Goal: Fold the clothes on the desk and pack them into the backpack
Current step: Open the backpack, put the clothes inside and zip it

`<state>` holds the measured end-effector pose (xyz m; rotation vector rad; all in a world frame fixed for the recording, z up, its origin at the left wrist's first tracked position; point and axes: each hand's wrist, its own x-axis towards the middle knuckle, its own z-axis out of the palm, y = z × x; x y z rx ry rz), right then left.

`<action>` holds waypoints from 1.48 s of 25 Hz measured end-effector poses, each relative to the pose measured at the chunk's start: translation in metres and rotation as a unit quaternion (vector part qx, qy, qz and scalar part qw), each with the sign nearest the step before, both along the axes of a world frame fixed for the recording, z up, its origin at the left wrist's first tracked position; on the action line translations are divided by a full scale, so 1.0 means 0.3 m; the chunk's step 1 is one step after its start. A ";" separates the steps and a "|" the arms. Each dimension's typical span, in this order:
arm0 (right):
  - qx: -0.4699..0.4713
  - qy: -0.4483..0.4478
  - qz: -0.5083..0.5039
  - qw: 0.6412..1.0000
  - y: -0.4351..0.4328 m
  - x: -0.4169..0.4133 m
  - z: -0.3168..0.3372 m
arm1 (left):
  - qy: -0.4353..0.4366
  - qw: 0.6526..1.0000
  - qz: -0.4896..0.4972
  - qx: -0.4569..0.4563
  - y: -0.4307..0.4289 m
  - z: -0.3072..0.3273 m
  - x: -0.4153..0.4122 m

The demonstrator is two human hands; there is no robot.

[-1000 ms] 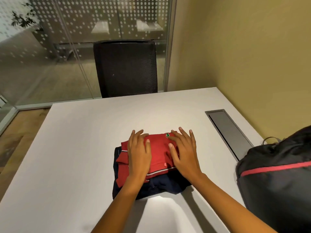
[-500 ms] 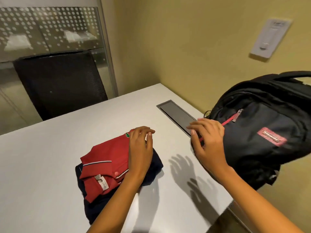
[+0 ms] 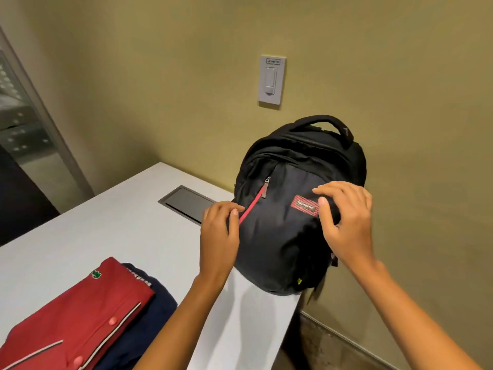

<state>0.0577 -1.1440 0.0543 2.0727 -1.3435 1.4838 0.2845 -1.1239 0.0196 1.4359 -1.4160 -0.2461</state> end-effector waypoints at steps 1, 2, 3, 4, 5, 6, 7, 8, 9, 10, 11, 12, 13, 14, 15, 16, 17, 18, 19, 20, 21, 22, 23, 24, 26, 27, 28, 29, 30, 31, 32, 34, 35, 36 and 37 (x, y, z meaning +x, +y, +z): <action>0.004 -0.003 -0.005 1.000 -0.015 -0.039 -0.001 | -0.004 1.000 -0.006 -0.010 -0.028 0.016 -0.044; 0.009 -0.004 -0.008 1.000 -0.032 -0.077 -0.002 | -0.007 1.000 -0.011 -0.021 -0.057 0.031 -0.088; 0.013 -0.006 -0.007 1.000 -0.051 -0.111 -0.004 | -0.009 0.999 -0.013 -0.031 -0.088 0.044 -0.130; 0.017 -0.007 -0.006 1.000 -0.072 -0.141 -0.005 | -0.009 0.999 -0.013 -0.041 -0.120 0.057 -0.171; 0.021 -0.006 -0.004 1.000 -0.097 -0.169 -0.004 | -0.009 0.999 -0.014 -0.049 -0.157 0.068 -0.211; 0.025 -0.002 -0.002 1.000 -0.124 -0.190 -0.004 | -0.009 0.998 -0.014 -0.054 -0.194 0.077 -0.243; 0.028 0.006 0.001 1.000 -0.153 -0.207 -0.002 | -0.010 0.998 -0.012 -0.059 -0.229 0.086 -0.270; 0.031 0.015 0.004 0.999 -0.185 -0.226 0.004 | -0.014 0.998 -0.008 -0.066 -0.265 0.097 -0.302; 0.034 0.024 0.008 0.999 -0.218 -0.240 0.012 | -0.020 0.997 -0.002 -0.073 -0.300 0.108 -0.329; 0.037 0.032 0.013 0.999 -0.253 -0.250 0.019 | -0.025 0.997 0.006 -0.079 -0.331 0.118 -0.354; 0.042 0.040 0.017 0.998 -0.289 -0.257 0.026 | -0.028 0.996 0.016 -0.083 -0.361 0.123 -0.374; 0.047 0.045 0.022 0.998 -0.322 -0.259 0.032 | -0.028 0.996 0.026 -0.085 -0.385 0.125 -0.390; 0.051 0.047 0.027 0.997 -0.351 -0.257 0.038 | -0.025 0.995 0.036 -0.085 -0.408 0.125 -0.400; 0.053 0.051 0.030 0.997 -0.376 -0.250 0.043 | -0.021 0.995 0.042 -0.085 -0.427 0.124 -0.401; 0.054 0.058 0.032 0.996 -0.397 -0.239 0.047 | -0.020 0.995 0.047 -0.084 -0.446 0.125 -0.396; 0.053 0.066 0.034 0.996 -0.421 -0.227 0.054 | -0.025 0.995 0.054 -0.081 -0.469 0.127 -0.385; 0.053 0.075 0.039 0.995 -0.447 -0.212 0.064 | -0.035 0.995 0.064 -0.071 -0.499 0.127 -0.367; 0.053 0.085 0.046 0.994 -0.473 -0.196 0.075 | -0.045 0.995 0.074 -0.053 -0.538 0.124 -0.341; 0.056 0.099 0.052 0.992 -0.497 -0.179 0.086 | -0.050 0.995 0.083 -0.024 -0.581 0.121 -0.311; 0.059 0.118 0.058 0.990 -0.520 -0.159 0.097 | -0.049 0.995 0.089 0.014 -0.625 0.119 -0.278; 0.060 0.140 0.061 0.986 -0.542 -0.138 0.105 | -0.048 0.993 0.091 0.060 -0.666 0.116 -0.247; 0.061 0.163 0.063 0.983 -0.564 -0.119 0.112 | -0.053 0.989 0.091 0.104 -0.703 0.107 -0.223; 0.062 0.185 0.064 0.979 -0.584 -0.104 0.115 | -0.059 0.985 0.089 0.137 -0.732 0.097 -0.213; 0.062 0.207 0.062 0.974 -0.602 -0.092 0.116 | -0.059 0.984 0.081 0.145 -0.748 0.085 -0.211; 0.055 0.249 0.053 0.965 -0.639 -0.069 0.121 | -0.037 0.991 0.050 0.115 -0.752 0.051 -0.230; 0.047 0.273 0.047 0.960 -0.658 -0.060 0.125 | -0.029 0.995 0.033 0.093 -0.739 0.035 -0.249; 0.039 0.296 0.041 0.953 -0.675 -0.050 0.127 | -0.025 0.997 0.016 0.075 -0.723 0.021 -0.267; 0.031 0.315 0.036 0.948 -0.691 -0.036 0.127 | -0.027 0.998 0.002 0.065 -0.709 0.005 -0.285; 0.024 0.329 0.035 0.943 -0.703 -0.023 0.121 | -0.035 0.997 -0.014 0.061 -0.695 -0.012 -0.302; 0.019 0.340 0.034 0.939 -0.710 -0.012 0.111 | -0.048 0.997 -0.029 0.058 -0.681 -0.028 -0.320; 0.017 0.354 0.028 0.935 -0.713 -0.004 0.100 | -0.064 0.995 -0.044 0.057 -0.670 -0.045 -0.335; 0.022 0.385 0.010 0.923 -0.713 0.002 0.075 | -0.081 0.993 -0.059 0.059 -0.659 -0.079 -0.350; 0.026 0.397 0.004 0.917 -0.713 -0.002 0.065 | -0.081 0.993 -0.061 0.061 -0.662 -0.095 -0.349; 0.029 0.405 -0.001 0.914 -0.712 -0.009 0.059 | -0.077 0.993 -0.065 0.059 -0.669 -0.100 -0.339; 0.033 0.411 -0.004 0.911 -0.714 -0.016 0.055 | -0.064 0.994 -0.067 0.053 -0.681 -0.101 -0.324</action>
